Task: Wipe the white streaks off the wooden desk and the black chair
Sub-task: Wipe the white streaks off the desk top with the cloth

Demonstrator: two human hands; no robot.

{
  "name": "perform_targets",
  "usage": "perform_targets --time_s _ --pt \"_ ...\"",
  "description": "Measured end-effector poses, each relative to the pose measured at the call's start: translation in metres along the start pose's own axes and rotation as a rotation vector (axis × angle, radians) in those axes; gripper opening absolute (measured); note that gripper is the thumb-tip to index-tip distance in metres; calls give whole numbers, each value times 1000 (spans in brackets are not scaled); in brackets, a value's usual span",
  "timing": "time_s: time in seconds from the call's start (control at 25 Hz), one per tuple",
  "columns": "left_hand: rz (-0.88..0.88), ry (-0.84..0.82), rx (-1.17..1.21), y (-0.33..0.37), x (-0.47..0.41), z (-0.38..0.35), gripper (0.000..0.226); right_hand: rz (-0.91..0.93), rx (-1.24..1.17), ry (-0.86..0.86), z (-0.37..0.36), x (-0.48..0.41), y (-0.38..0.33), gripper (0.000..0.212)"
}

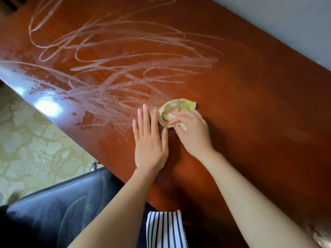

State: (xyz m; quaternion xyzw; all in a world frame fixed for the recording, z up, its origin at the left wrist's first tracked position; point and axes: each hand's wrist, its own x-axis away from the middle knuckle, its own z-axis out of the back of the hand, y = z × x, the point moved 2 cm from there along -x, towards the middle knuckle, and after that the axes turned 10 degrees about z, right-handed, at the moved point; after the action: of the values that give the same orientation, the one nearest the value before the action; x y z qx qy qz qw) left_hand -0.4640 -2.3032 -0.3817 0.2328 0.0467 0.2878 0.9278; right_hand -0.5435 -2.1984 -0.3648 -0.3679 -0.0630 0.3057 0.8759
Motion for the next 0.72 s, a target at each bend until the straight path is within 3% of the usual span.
perform_targets --time_s 0.12,0.24,0.44,0.72 --pt "-26 8 -19 0 2 1 57 19 -75 -118 13 29 3 25" --pt "-2 -8 -15 -2 3 2 59 -26 -84 -129 27 36 11 25" --pt "89 3 48 4 -2 6 58 -54 -13 49 38 15 33 23" --pt "-122 -41 7 50 -44 -11 57 -148 132 265 69 -55 87 18"
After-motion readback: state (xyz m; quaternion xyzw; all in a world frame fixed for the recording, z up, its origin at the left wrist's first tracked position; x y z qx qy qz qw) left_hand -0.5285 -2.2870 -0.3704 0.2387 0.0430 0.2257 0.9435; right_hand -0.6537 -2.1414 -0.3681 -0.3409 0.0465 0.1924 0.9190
